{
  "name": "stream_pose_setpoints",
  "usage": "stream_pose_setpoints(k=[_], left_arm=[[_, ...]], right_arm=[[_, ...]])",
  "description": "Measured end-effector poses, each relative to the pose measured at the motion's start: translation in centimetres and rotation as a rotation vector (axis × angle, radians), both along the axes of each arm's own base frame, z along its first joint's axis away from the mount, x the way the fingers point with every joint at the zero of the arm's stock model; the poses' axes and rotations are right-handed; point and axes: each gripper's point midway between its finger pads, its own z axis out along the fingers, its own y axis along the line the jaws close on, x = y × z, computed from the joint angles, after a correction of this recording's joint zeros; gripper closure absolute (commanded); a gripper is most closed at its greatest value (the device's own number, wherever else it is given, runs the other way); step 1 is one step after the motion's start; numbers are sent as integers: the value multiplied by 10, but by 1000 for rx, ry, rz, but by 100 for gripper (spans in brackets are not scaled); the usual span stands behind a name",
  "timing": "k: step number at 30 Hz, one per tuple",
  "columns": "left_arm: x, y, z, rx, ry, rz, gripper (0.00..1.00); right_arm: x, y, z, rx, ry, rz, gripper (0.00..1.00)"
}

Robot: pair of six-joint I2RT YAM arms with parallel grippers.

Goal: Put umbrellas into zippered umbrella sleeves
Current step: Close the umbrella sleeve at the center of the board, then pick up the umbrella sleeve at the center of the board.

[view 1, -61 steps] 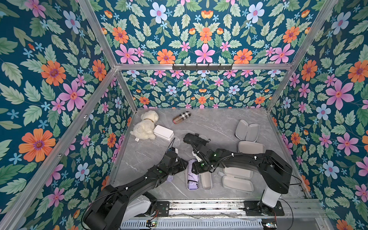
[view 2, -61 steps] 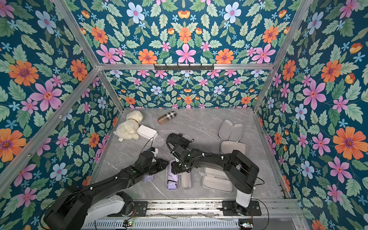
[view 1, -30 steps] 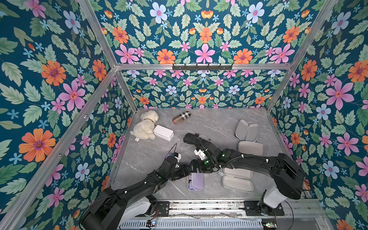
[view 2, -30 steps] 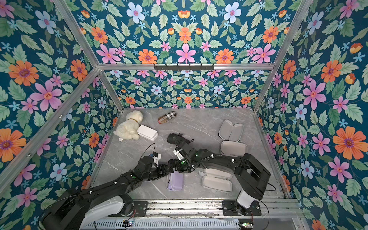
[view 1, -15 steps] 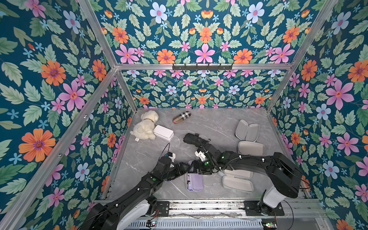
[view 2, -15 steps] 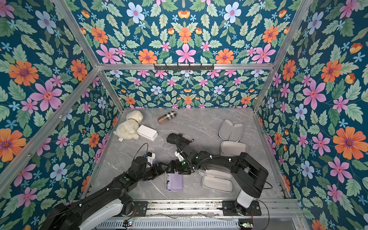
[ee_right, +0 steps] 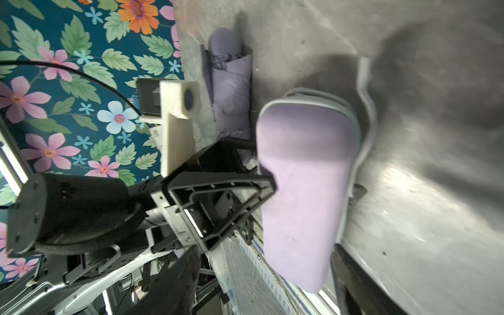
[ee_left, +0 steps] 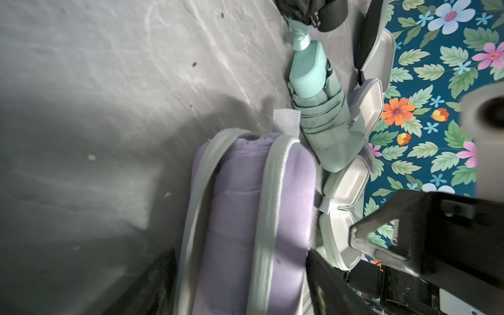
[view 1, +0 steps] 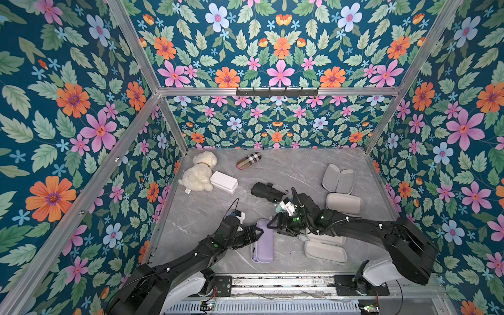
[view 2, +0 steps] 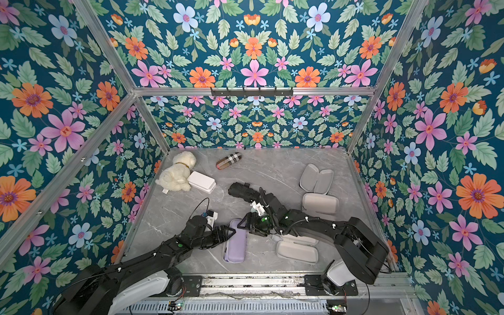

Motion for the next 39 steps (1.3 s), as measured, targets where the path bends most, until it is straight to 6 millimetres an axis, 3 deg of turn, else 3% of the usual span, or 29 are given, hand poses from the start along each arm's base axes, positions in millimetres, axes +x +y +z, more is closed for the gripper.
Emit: stream_pose_setpoints(k=[7,12,16,20,22,28,30,35,39], left_arm=[[-6,-2,4,-30,-1,-21,24],[-13,-3,0,-45,33,-31,25],[-15,-3,-1,-48,42,-35,32],[-16,-2,-4,-50,57,-26,46],[-17,-1,-6,-46,61,-25,48],[-16,-4,-8,-66,49,-32,51],[-15,-5,-8,-74,46,-32,53],[-14,-9,-9,-99,56,-29,59],[-14,-12,-10,-122,59,-24,64]], right_arm=[[-10,-12,-33,-85,28,-2,47],[-10,15,-44,-70,32,31,61],[-2,33,-45,-40,36,33,64],[4,39,-40,-33,20,28,64],[3,38,-42,-38,24,27,61],[3,11,-33,-62,9,34,31],[5,3,-33,-81,-17,59,29],[-12,-4,-58,-146,28,135,30],[-18,9,-66,-123,35,183,35]])
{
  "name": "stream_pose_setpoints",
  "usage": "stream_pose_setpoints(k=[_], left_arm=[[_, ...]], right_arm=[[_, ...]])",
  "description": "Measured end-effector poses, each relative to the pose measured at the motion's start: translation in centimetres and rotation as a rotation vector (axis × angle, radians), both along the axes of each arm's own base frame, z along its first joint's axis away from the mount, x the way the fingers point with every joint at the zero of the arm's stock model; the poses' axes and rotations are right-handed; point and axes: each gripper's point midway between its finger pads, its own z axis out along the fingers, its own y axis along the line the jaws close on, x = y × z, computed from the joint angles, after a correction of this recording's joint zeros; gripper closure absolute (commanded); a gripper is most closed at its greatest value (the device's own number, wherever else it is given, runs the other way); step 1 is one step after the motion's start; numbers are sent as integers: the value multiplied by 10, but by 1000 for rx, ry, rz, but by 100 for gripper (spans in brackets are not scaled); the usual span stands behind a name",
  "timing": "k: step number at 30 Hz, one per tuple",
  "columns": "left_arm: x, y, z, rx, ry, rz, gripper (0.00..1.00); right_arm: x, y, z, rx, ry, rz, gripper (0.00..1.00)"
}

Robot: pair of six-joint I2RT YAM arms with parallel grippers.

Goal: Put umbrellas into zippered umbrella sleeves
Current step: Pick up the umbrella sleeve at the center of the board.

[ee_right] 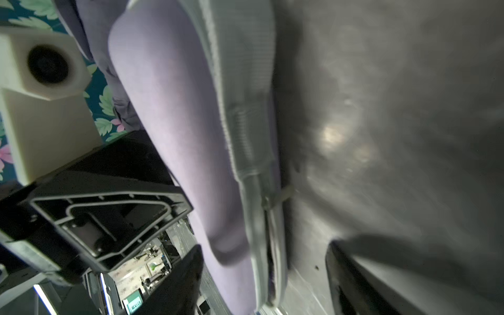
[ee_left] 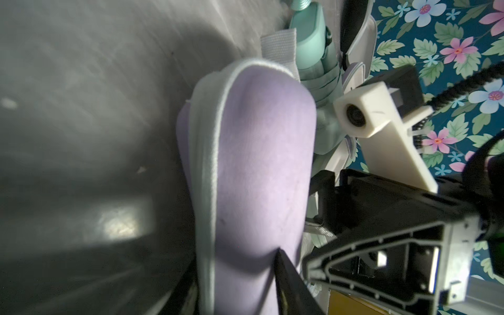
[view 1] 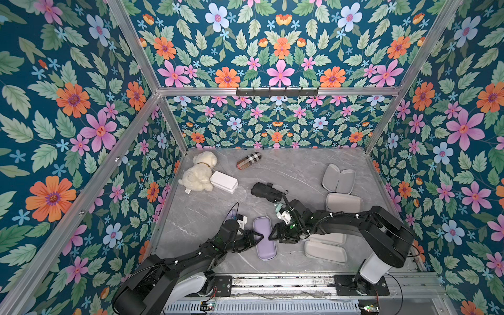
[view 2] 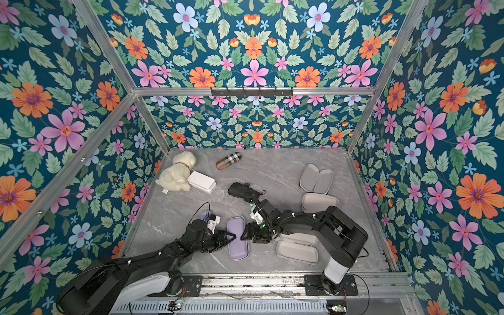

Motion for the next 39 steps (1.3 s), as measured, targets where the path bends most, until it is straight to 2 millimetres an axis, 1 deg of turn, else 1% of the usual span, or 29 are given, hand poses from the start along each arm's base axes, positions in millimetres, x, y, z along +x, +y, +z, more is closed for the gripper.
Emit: stream_pose_setpoints(k=[3,5,8,10,11,12,14,15,17,19,21,23,26,30,34,37,38,39], left_arm=[[1,-5,1,-8,-13,-2,69],[3,-8,0,-12,-18,3,71],[5,-10,1,-26,-25,12,71],[7,-10,3,-32,-26,24,68],[8,-11,5,-31,-26,26,63],[8,-11,5,-25,-22,26,57],[9,-10,9,-19,-18,28,43],[12,-11,16,-27,-28,34,38],[20,-9,29,-45,-60,43,30],[35,-2,49,-80,-119,74,24],[48,6,67,-109,-169,106,20],[52,8,78,-119,-201,106,18],[51,3,91,-140,-228,64,17],[55,-5,100,-149,-243,29,18],[60,-13,109,-154,-271,-7,23],[65,-20,121,-167,-302,-36,30],[68,-22,127,-173,-322,-41,35],[71,-23,132,-180,-336,-43,44]], right_arm=[[-4,14,-2,34,-6,38,46],[-4,15,-4,40,-6,39,53],[-4,13,-5,44,-26,35,66],[-3,12,0,60,-51,33,75],[-3,11,3,69,-63,34,79],[-3,11,5,77,-72,36,82],[-2,11,9,98,-94,36,85],[-2,11,11,111,-106,34,85],[3,9,20,141,-136,22,87],[7,6,29,167,-158,8,89],[13,2,37,193,-173,-13,89],[18,-1,48,220,-168,-35,89],[24,1,70,271,-186,-41,89],[24,11,105,357,-219,-8,88],[25,13,115,376,-193,-16,88],[21,16,121,400,-170,4,87],[20,17,125,414,-170,14,86],[22,19,128,423,-179,14,85]])
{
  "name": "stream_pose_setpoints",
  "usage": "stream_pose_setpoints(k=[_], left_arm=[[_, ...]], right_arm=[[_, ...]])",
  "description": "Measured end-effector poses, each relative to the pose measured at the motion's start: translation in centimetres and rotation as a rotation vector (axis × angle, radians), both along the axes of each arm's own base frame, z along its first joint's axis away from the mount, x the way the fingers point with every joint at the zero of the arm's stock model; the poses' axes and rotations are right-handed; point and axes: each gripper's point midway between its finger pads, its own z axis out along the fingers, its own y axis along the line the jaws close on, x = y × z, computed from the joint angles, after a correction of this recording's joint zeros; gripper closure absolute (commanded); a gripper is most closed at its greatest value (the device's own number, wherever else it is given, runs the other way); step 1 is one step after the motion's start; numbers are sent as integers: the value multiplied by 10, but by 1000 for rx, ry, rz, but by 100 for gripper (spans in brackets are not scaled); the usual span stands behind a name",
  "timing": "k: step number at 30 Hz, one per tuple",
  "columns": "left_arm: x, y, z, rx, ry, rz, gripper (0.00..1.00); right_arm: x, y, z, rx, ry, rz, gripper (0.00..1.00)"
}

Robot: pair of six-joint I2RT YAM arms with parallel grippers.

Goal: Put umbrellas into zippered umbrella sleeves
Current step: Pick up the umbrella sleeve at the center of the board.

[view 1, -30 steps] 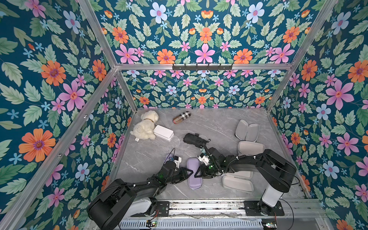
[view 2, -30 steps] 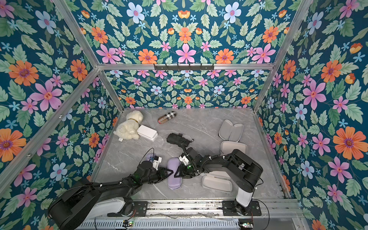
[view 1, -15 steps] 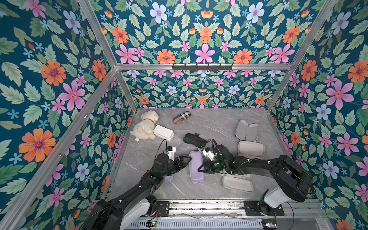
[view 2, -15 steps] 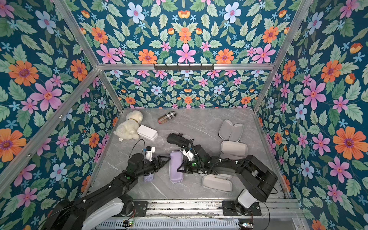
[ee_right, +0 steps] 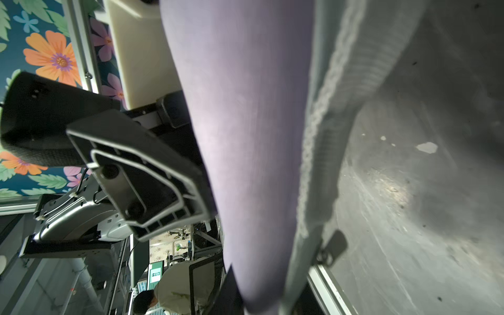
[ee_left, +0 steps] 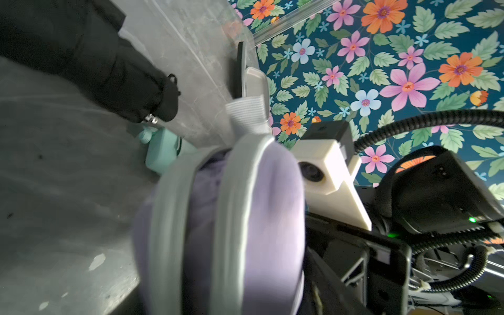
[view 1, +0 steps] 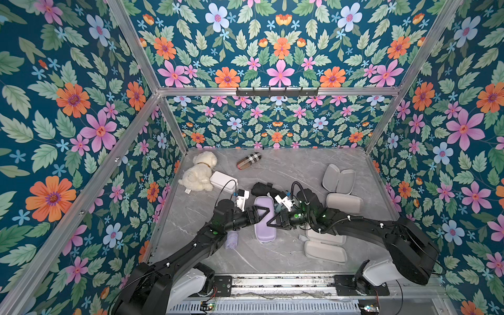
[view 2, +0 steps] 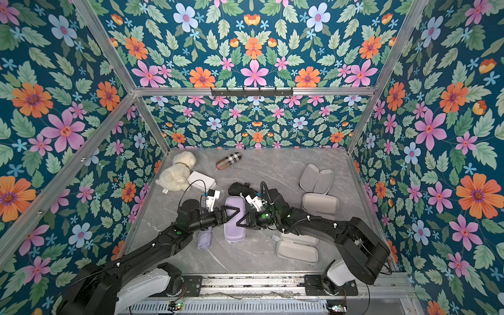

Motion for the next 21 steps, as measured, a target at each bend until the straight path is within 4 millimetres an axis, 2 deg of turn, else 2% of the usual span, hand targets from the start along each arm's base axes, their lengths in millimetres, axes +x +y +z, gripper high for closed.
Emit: stream_pose_setpoints(k=[2,3,6,9,12,14,18,20,21], left_arm=[[5,-1,9,-9,-29,2,59],[9,-1,13,-8,-51,2,67],[16,1,25,1,-84,1,78],[28,9,48,37,-165,20,78],[37,19,73,86,-273,50,77],[36,18,82,107,-326,26,76],[28,9,84,118,-369,-66,74],[25,6,86,118,-380,-98,74],[24,5,88,115,-384,-111,74]], right_arm=[[5,3,5,12,-14,-5,77],[7,4,7,17,-20,-7,68],[12,3,11,26,-57,-8,51],[16,-9,24,34,-121,-13,47],[31,-27,33,-42,-302,-96,46],[36,-35,26,-124,-473,-138,46],[43,-44,-10,-343,-867,-133,47],[50,-38,-8,-406,-1042,-113,51],[55,-33,0,-419,-1124,-112,53]])
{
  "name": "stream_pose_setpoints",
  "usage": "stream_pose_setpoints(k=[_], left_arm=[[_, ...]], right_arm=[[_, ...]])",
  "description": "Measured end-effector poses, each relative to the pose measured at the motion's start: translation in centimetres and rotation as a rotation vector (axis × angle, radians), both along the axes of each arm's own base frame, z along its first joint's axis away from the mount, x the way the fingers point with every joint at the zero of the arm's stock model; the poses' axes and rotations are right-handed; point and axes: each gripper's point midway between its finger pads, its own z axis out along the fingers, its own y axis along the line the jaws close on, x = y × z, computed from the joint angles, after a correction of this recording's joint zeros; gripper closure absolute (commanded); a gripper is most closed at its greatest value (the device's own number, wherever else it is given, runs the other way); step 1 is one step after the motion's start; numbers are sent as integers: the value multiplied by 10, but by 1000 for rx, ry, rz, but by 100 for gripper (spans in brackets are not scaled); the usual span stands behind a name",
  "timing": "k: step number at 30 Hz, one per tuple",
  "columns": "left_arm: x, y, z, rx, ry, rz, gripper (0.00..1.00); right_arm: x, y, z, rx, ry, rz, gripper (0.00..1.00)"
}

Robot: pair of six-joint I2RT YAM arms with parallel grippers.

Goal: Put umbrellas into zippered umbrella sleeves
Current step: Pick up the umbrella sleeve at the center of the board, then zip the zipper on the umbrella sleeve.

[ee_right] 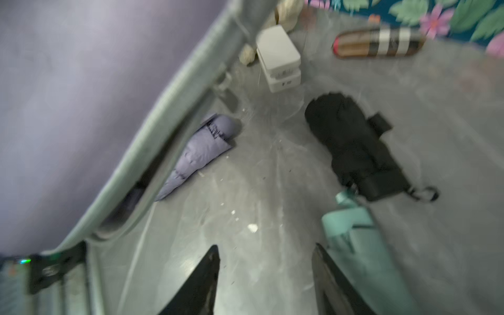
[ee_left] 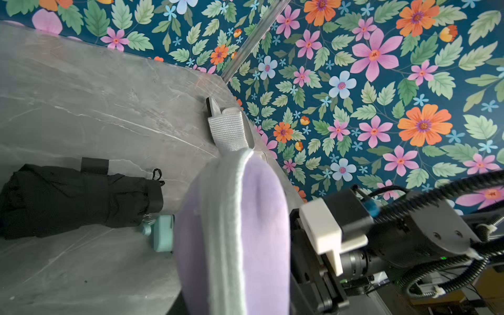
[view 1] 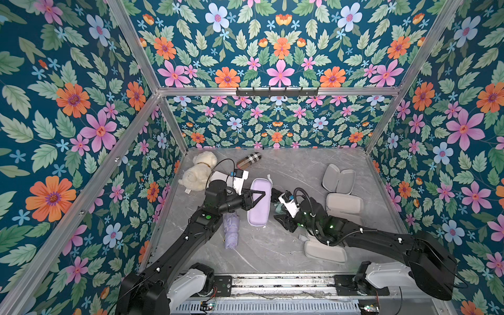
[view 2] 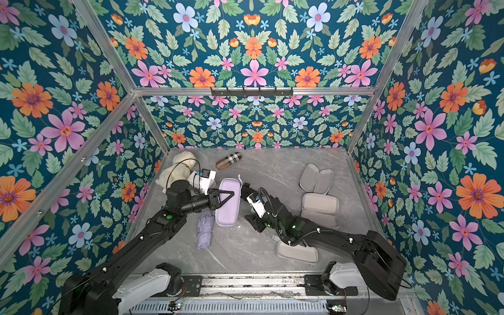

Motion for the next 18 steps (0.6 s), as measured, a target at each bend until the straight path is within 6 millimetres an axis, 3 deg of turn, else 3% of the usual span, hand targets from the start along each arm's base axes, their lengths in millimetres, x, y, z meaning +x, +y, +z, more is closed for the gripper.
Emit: stream_pose_setpoints(k=[3,8,13,18], left_arm=[[-4,-4,5,-3,-13,-40,74],[-9,-6,1,5,-6,-73,74],[-10,-7,-2,6,4,-85,74],[-9,-8,-5,2,3,-90,74]], right_arm=[[15,9,25,-16,-190,-8,56],[19,13,44,-37,-345,-8,59],[15,16,49,-75,-432,13,62],[13,19,46,-94,-456,31,77]])
